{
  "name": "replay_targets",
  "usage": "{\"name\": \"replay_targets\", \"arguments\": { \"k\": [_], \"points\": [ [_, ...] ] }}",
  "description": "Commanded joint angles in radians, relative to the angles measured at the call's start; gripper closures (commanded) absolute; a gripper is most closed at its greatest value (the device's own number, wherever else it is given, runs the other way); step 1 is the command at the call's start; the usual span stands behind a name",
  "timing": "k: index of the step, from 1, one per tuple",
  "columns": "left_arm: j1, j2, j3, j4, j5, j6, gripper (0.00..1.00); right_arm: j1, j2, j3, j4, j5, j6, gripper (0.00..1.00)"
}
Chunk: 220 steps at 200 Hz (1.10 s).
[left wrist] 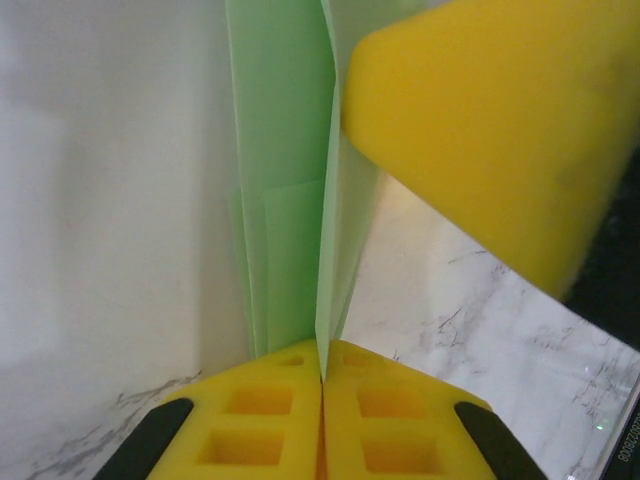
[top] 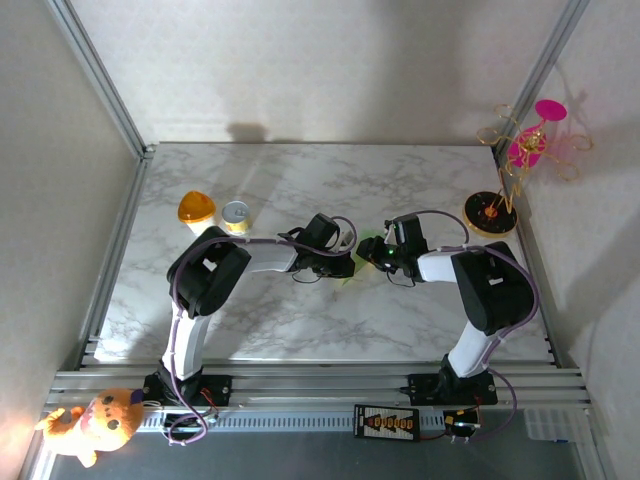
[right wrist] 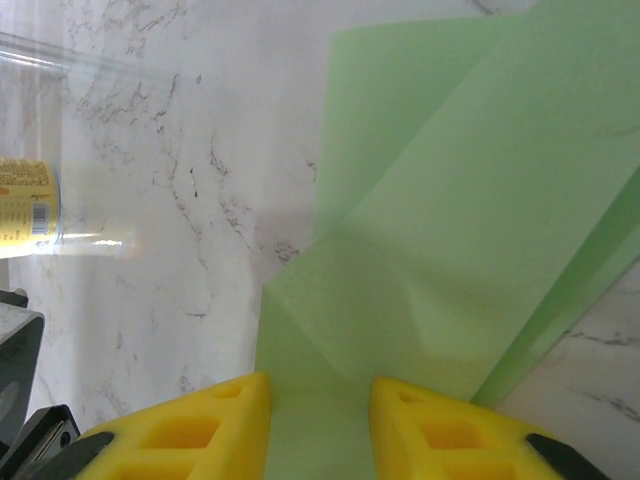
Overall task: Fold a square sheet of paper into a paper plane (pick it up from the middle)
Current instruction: Fold the wing for the fifth time at the center of the table.
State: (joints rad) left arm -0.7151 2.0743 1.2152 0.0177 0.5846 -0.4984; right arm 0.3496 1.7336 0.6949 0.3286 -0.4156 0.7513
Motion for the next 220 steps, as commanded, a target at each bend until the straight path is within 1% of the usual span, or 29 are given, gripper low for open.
{"name": "replay_targets", "arguments": {
  "k": [1,35,58,80,115,170,220],
  "points": [
    [0.003,0.041,-0.059,-0.112,-0.059,-0.001,0.89,0.002,0.040,0.011,-0.068,0.061,-0.004,0.67],
    [0.005,-0.014,-0.089,-0.092,-0.047,-0.018,0.82,0.002,0.051,0.017,-0.087,0.070,-0.010,0.67],
    [0.006,-0.056,-0.114,-0.071,-0.039,-0.039,0.80,0.002,0.056,0.020,-0.091,0.070,-0.014,0.67],
    [0.007,-0.093,-0.129,-0.065,-0.043,-0.052,0.76,0.002,0.062,0.023,-0.095,0.070,-0.018,0.67],
    [0.012,-0.133,-0.136,-0.033,-0.043,-0.086,0.76,0.002,0.064,0.026,-0.102,0.070,-0.022,0.67],
    [0.013,-0.120,-0.126,0.005,-0.025,-0.116,0.77,0.002,0.069,0.028,-0.103,0.069,-0.023,0.67],
    [0.016,-0.170,-0.125,-0.005,-0.046,-0.109,0.73,0.002,0.080,0.044,-0.132,0.081,-0.027,0.67]
  ]
}}
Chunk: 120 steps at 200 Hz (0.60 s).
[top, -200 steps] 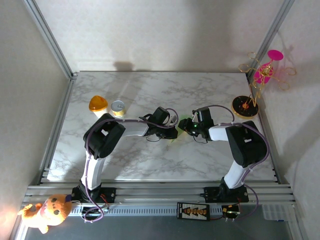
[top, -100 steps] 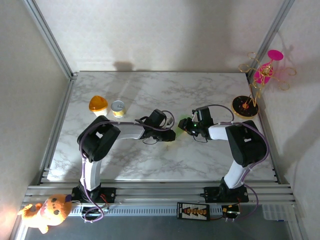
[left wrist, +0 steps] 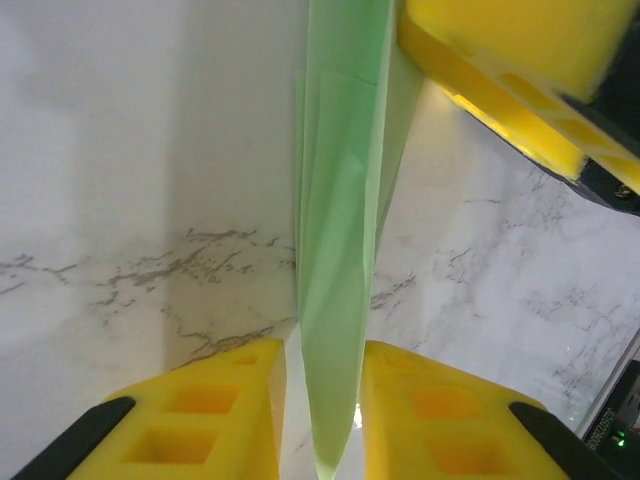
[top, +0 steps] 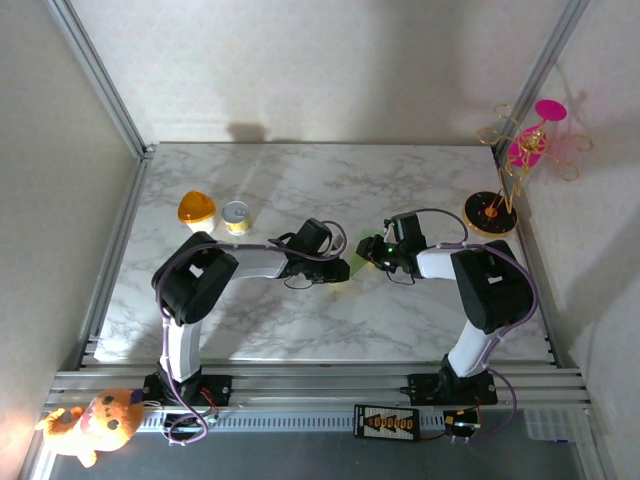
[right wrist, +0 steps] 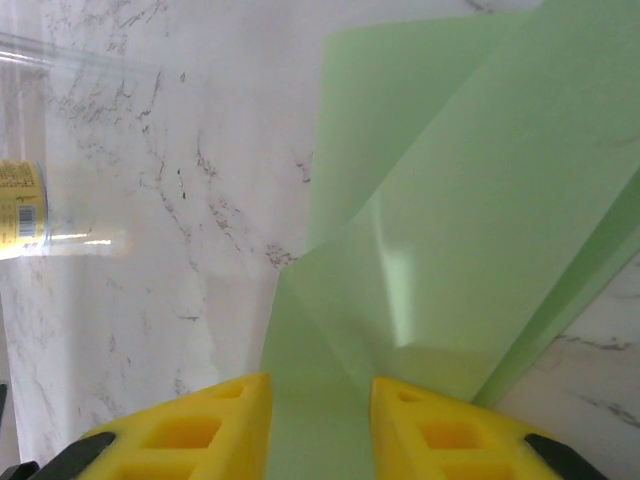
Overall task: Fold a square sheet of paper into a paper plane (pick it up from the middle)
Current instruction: Fold the wing for the fifth time at the center of the table.
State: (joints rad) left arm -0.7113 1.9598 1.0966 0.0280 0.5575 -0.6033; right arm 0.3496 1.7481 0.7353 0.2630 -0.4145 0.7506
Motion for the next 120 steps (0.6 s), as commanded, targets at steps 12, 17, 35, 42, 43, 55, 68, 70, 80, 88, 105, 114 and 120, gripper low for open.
{"name": "replay_targets", "arguments": {
  "k": [12,17,35,42,43,55,68,70,80,88,105,114,120],
  "points": [
    [0.012,-0.060,-0.004,-0.023,-0.027,0.000,0.72,0.002,0.071,0.007,-0.072,0.083,-0.027,0.67],
    [0.012,-0.062,-0.006,-0.023,-0.030,0.002,0.72,0.002,0.073,0.008,-0.073,0.083,-0.028,0.67],
    [0.012,-0.064,-0.002,-0.024,-0.036,0.004,0.71,0.002,0.079,0.011,-0.076,0.082,-0.028,0.67],
    [0.012,-0.064,0.003,-0.026,-0.036,0.004,0.71,0.002,0.079,0.010,-0.077,0.082,-0.029,0.67],
    [0.012,-0.064,0.003,-0.025,-0.035,0.004,0.71,0.003,0.080,0.010,-0.076,0.082,-0.029,0.67],
    [0.013,-0.060,0.009,-0.025,-0.036,0.001,0.71,0.002,0.079,0.010,-0.077,0.082,-0.030,0.68],
    [0.013,-0.052,0.015,-0.021,-0.032,-0.004,0.72,0.003,0.082,0.012,-0.079,0.083,-0.030,0.68],
    [0.012,-0.050,0.016,-0.021,-0.030,-0.005,0.72,0.002,0.081,0.012,-0.079,0.083,-0.030,0.68],
    [0.012,-0.042,0.017,-0.017,-0.025,-0.009,0.73,0.002,0.082,0.012,-0.080,0.083,-0.030,0.68],
    [0.012,-0.037,0.017,-0.016,-0.024,-0.011,0.74,0.002,0.081,0.013,-0.080,0.083,-0.030,0.68],
    [0.012,-0.030,0.014,-0.016,-0.024,-0.010,0.76,0.002,0.082,0.013,-0.079,0.082,-0.030,0.68],
    [0.012,-0.027,0.014,-0.016,-0.025,-0.011,0.77,0.003,0.080,0.013,-0.077,0.078,-0.029,0.68],
    [0.012,-0.024,0.014,-0.016,-0.024,-0.011,0.78,0.002,0.079,0.013,-0.074,0.073,-0.028,0.68]
  ]
}}
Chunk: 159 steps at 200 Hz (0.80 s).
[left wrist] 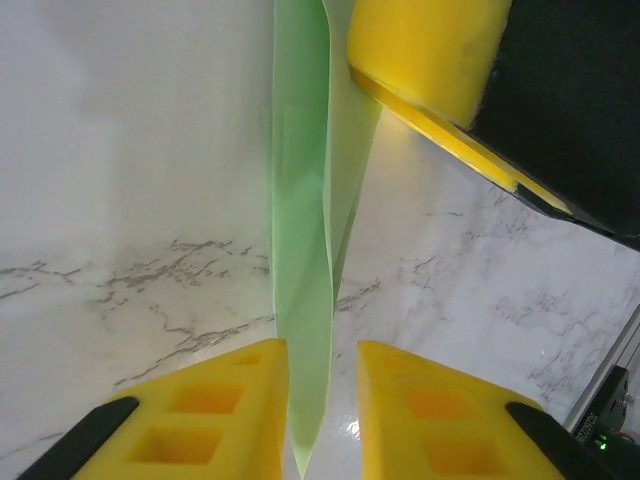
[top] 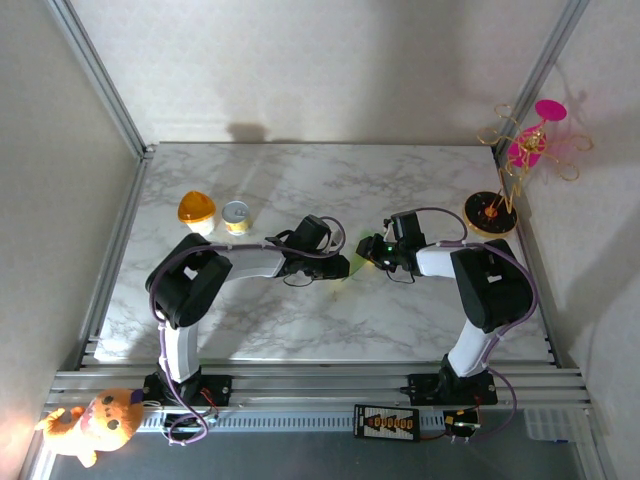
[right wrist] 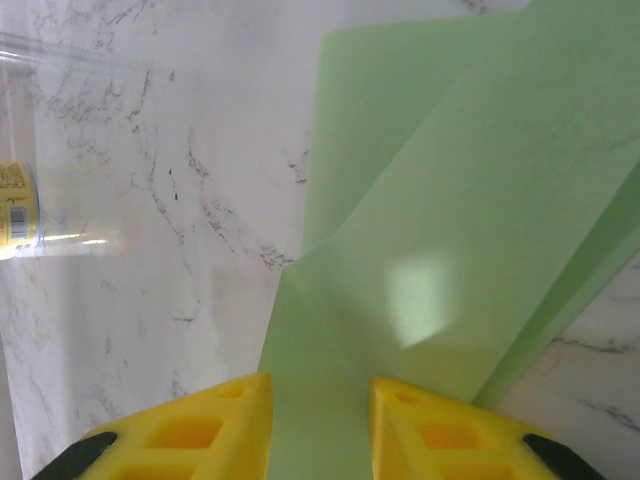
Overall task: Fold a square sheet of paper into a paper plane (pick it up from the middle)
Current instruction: Fold the wing for the fifth time at the center of the table.
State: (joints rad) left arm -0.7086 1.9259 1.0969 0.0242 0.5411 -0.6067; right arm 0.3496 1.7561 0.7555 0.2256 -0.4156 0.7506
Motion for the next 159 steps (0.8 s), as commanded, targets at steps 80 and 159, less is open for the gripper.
{"name": "replay_targets", "arguments": {
  "k": [80,159],
  "points": [
    [0.001,0.045,0.029,-0.004,-0.003,-0.007,0.85,0.002,0.051,-0.012,-0.016,0.054,-0.022,0.67],
    [-0.002,0.031,0.022,-0.018,-0.059,0.035,1.00,0.002,-0.028,-0.012,0.006,0.029,-0.012,0.61]
  ]
}}
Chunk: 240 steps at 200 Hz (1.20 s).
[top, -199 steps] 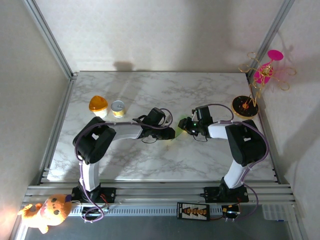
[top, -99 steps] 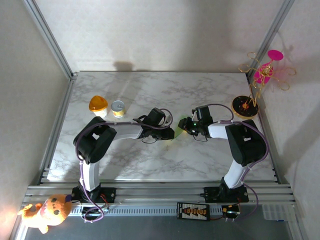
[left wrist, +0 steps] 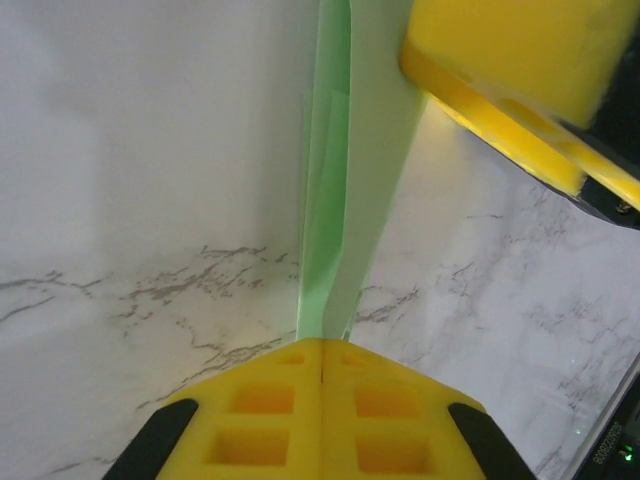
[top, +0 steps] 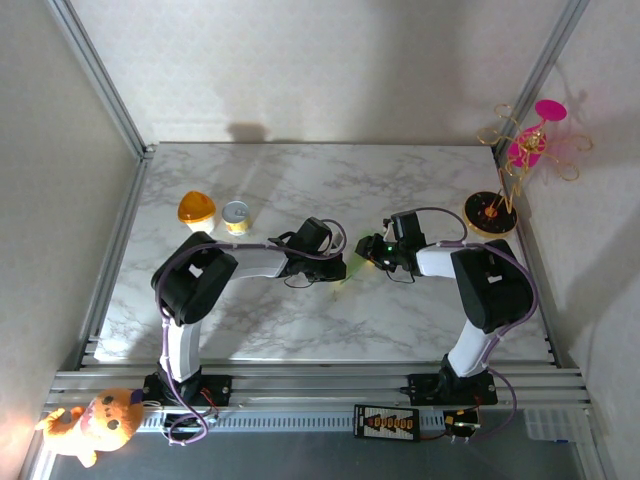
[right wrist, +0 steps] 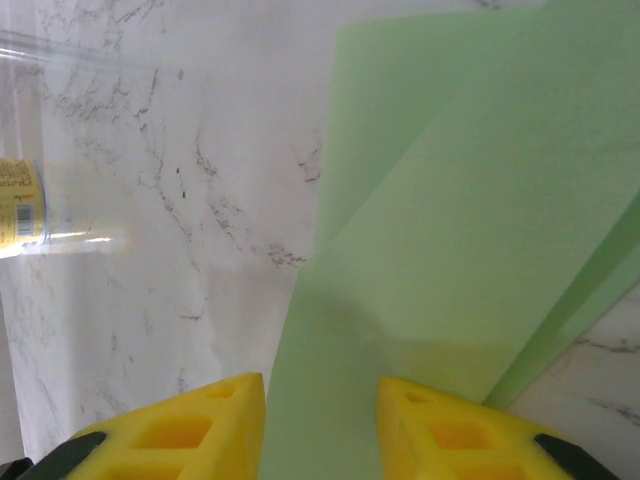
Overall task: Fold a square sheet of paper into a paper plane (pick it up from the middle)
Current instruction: Fold the wing for the fifth time at the center of the table.
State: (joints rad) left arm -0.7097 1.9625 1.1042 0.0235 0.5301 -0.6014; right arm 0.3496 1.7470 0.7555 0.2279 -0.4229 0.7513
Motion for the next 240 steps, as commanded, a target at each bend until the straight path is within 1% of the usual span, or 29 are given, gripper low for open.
{"name": "replay_targets", "arguments": {
  "k": [1,22,47,72,86,106,149,182,240],
  "points": [
    [0.000,-0.008,0.014,-0.017,-0.050,0.031,1.00,0.003,-0.022,-0.012,0.004,0.037,-0.013,0.60],
    [-0.005,-0.027,0.002,-0.014,-0.087,0.058,1.00,0.002,-0.094,-0.023,-0.006,0.049,-0.019,0.54],
    [-0.015,-0.060,-0.025,0.013,-0.138,0.086,1.00,0.001,-0.191,-0.047,-0.039,0.118,-0.033,0.46],
    [-0.033,-0.098,-0.054,0.046,-0.190,0.118,1.00,0.001,-0.260,-0.071,-0.066,0.183,-0.042,0.42],
    [-0.046,-0.108,-0.061,0.051,-0.209,0.133,1.00,0.002,-0.275,-0.077,-0.074,0.191,-0.043,0.41],
    [-0.058,-0.104,-0.065,0.056,-0.211,0.133,1.00,0.002,-0.267,-0.073,-0.081,0.161,-0.050,0.41],
    [-0.063,-0.075,-0.067,0.066,-0.183,0.124,1.00,0.013,-0.241,-0.086,-0.037,0.065,-0.057,0.47],
    [-0.065,-0.050,-0.061,0.062,-0.169,0.116,1.00,0.037,-0.193,-0.079,0.000,-0.003,-0.056,0.51],
    [-0.065,-0.021,-0.053,0.056,-0.149,0.106,1.00,0.062,-0.096,-0.039,0.028,-0.053,-0.053,0.55]
  ]
}}
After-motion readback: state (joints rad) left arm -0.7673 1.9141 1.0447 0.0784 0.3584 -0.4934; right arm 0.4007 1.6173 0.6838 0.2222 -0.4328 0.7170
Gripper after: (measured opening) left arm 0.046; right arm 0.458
